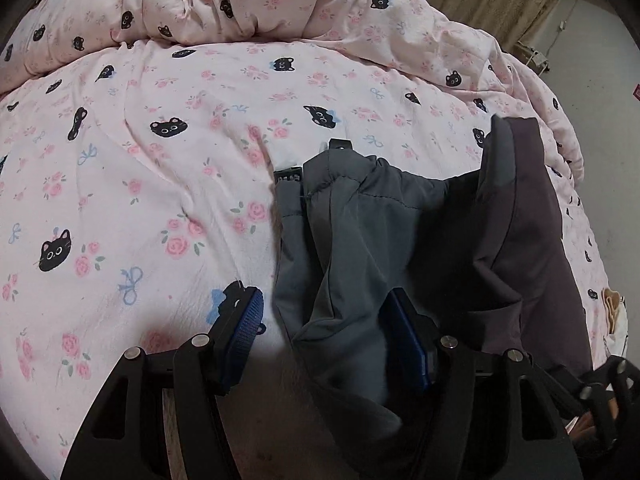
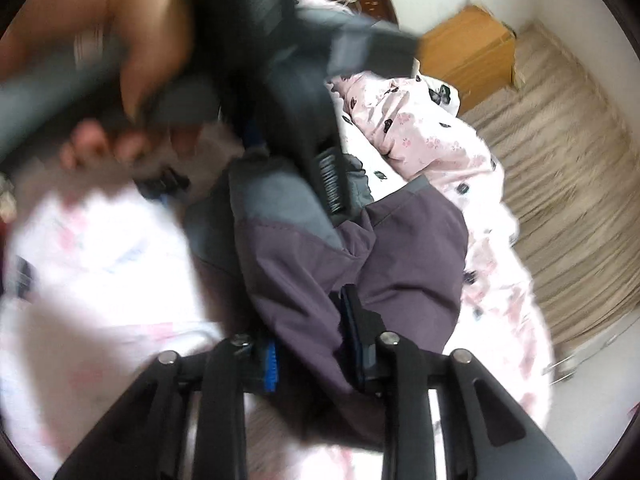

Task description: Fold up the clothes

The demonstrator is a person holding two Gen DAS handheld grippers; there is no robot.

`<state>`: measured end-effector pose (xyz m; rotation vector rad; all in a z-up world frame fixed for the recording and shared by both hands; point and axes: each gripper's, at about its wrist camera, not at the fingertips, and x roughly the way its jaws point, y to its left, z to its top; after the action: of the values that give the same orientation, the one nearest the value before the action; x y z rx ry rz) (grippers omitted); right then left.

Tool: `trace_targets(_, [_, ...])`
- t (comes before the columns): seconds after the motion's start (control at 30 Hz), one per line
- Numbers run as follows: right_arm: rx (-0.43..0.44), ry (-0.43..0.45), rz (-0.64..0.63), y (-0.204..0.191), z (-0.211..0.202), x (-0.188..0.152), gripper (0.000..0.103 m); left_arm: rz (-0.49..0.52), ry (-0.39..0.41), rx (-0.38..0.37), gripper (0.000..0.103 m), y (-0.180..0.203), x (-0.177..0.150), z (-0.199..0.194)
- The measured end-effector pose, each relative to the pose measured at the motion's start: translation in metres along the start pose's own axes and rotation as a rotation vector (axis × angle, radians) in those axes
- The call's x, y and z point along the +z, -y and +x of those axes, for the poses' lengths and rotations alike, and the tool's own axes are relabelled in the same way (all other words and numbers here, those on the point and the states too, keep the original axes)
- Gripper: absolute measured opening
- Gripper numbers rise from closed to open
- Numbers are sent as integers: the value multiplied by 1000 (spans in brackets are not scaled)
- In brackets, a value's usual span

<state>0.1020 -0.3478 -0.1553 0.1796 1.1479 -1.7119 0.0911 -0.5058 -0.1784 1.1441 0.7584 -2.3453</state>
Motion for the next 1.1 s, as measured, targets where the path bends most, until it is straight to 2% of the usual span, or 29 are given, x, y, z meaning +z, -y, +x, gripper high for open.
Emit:
trace_targets(0.1, [127,43,170,27,-20,-2,48,-12,6,-19,60,-3,0,0])
trace_targets(0.17, [235,80,329,54,-33,-9,51,-8,11,-23,60,-4,-1,0])
trace_targets(0.27, [363,97,628,103,-26,-32,57,-2,22,-28,60,-4,-3,-1])
trace_targets(0.33, [447,107,827,136,-21,-47,66,0,30,-32,60,-4,-4,-1])
trace_targets(0.5, [654,60,1152,166,13,-89,66,9,45,-47,60,-6,-5,0])
trace_targets(0.57, [744,48,1258,162,26,-113,66,10,51,-56,60,-8,-6,0])
trace_targets(0.73, [887,37,1409,146,70,-134,69,17,62,-68,60,-9,-8,1])
trace_targets(1.0, [912,0,1405,142,98,-124,79,23,66,-86,59,-12,-8,2])
trace_targets(1.1, [895,-4,1383,137,101,-122,74,22,68,-87,59,-12,-8,1])
